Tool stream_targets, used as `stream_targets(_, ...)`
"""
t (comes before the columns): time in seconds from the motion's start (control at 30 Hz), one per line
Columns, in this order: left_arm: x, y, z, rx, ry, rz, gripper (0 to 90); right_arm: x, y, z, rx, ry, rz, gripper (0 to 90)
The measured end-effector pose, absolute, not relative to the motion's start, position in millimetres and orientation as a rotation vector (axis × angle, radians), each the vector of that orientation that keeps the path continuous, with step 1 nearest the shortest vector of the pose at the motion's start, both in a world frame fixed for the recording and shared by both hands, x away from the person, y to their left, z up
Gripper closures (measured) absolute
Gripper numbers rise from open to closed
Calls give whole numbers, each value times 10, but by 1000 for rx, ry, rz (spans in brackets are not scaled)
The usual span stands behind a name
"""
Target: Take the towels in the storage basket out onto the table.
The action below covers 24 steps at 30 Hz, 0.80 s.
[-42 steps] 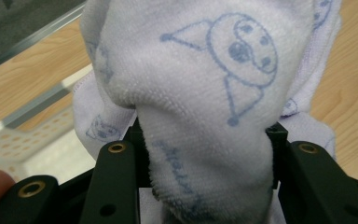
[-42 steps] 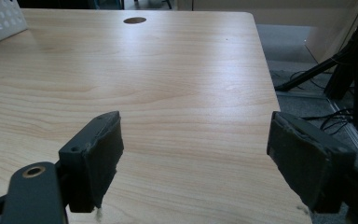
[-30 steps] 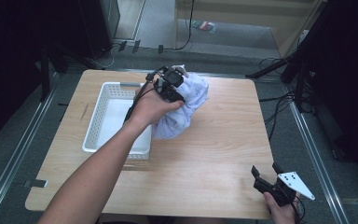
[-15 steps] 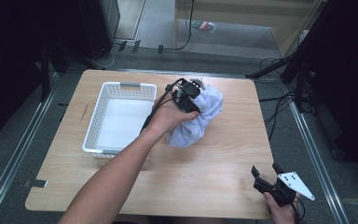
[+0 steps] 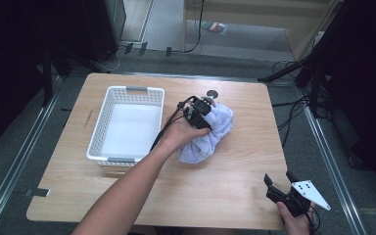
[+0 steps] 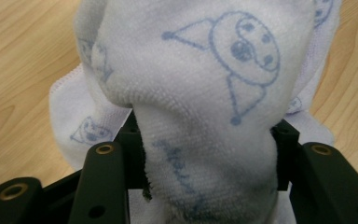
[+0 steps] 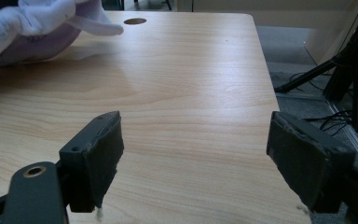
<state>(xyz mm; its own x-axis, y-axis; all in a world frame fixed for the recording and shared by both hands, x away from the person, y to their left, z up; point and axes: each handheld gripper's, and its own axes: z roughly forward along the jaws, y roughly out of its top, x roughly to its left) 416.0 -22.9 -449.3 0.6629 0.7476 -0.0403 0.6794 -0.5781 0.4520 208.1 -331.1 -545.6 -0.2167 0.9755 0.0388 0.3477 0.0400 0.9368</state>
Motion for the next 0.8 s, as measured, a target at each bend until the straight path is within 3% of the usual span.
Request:
stream_targets(0.1, 4164, -243, -4553, 2438, 1114, 182, 435, 2081, -3312, -5457, 1355, 1646, 1182, 190)
stream_targets(0.13, 4169, -247, -4568, 2429, 1133, 161, 349, 2081, -3313, -5457, 1355, 1645, 1182, 190)
stream_targets(0.2, 4168, -257, -4583, 2429, 1140, 153, 299, 2082, -3312, -5457, 1355, 1644, 1182, 190)
stream_targets(0.27, 4159, -258, -4573, 2410, 1154, 159, 151, 2080, -3312, -5456, 1354, 1644, 1183, 190)
stream_targets(0.37, 4162, -213, -4502, 2337, 1148, 60, 129, 2081, -3312, -5457, 1354, 1645, 1183, 190)
stream_targets(0.4, 4162, -201, -4479, 2327, 1134, 18, 91, 2081, -3312, -5457, 1355, 1645, 1183, 190)
stream_targets(0.43, 4143, -195, -4444, 2336, 1118, 13, 0, 2081, -3312, -5457, 1353, 1646, 1182, 190)
stream_targets(0.8, 4110, 9, -4325, 2343, 1144, 121, 0, 2083, -3311, -5457, 1354, 1647, 1179, 190)
